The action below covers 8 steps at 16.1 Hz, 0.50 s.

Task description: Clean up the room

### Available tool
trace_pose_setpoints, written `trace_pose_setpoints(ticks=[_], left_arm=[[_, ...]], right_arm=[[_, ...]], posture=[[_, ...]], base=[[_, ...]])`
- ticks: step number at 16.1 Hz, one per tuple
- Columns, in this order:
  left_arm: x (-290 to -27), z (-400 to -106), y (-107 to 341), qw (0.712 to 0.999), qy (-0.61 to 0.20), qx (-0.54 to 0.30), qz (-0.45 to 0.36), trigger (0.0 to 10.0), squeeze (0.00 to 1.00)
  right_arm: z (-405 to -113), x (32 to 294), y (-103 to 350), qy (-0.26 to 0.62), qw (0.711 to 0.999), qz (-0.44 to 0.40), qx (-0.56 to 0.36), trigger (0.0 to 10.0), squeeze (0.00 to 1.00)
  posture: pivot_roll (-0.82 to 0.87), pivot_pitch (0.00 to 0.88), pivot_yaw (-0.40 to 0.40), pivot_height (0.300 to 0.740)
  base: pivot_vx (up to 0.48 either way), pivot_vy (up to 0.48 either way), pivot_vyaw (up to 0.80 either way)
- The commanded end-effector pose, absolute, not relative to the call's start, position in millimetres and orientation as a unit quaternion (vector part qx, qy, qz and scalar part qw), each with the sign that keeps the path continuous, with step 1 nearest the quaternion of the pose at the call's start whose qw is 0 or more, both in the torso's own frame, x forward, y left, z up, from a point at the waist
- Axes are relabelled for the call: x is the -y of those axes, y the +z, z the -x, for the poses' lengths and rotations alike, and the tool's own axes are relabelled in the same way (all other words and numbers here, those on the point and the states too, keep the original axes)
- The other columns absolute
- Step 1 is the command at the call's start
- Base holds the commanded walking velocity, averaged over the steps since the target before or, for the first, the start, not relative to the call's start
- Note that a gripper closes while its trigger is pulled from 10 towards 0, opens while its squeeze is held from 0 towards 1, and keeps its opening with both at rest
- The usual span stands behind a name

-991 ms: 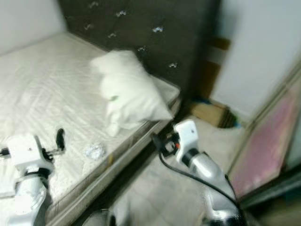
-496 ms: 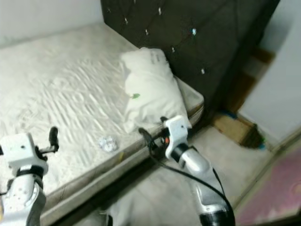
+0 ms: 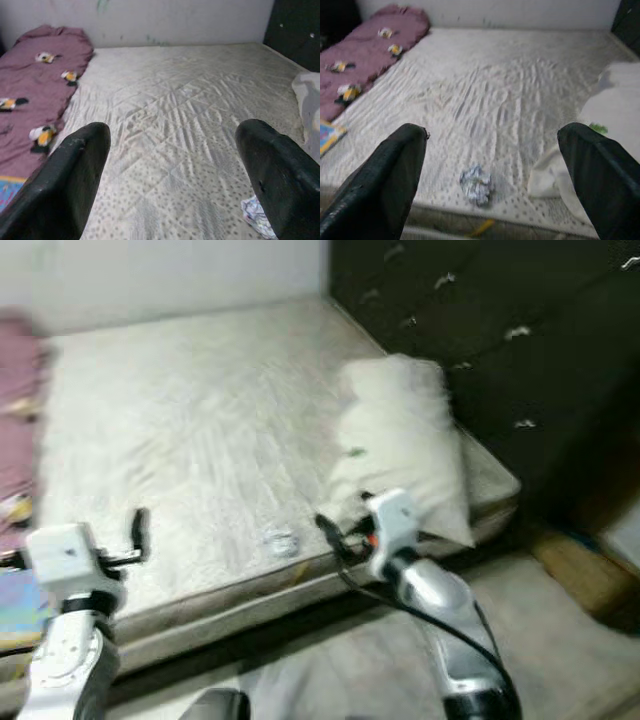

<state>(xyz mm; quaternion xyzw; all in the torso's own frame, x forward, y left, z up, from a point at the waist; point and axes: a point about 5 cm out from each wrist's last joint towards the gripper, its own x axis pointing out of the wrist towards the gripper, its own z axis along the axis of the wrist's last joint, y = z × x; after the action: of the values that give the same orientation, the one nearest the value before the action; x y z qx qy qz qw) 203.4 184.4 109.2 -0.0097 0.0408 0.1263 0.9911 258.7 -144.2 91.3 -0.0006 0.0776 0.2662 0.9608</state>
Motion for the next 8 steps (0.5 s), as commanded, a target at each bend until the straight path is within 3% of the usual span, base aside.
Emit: trace_pose_setpoints(ticks=[1, 3, 8], left_arm=[[-188.9, -203.2, 111.6, 0.991, 0.129, -0.035, 0.004, 10.0, 0.00], [-190.2, -204.2, 113.8, 0.991, 0.129, -0.030, 0.006, 10.0, 0.00], [-189.1, -205.7, 115.1, 0.992, 0.124, -0.025, 0.006, 10.0, 0.00]], right_arm=[[-261.2, 138.9, 94.7, 0.273, 0.960, -0.006, -0.070, 10.0, 0.00], [-262.4, 137.8, 96.9, 0.276, 0.959, -0.003, -0.064, 10.0, 0.00], [-263.5, 138.7, 97.6, 0.273, 0.960, -0.003, -0.063, 10.0, 0.00]], posture=[[0.00, 0.036, -0.056, 0.740], [0.00, 0.039, -0.049, 0.740], [0.00, 0.036, -0.050, 0.740]], base=[[0.000, 0.000, 0.80], [0.000, 0.000, 0.25], [0.278, 0.000, 0.00]])
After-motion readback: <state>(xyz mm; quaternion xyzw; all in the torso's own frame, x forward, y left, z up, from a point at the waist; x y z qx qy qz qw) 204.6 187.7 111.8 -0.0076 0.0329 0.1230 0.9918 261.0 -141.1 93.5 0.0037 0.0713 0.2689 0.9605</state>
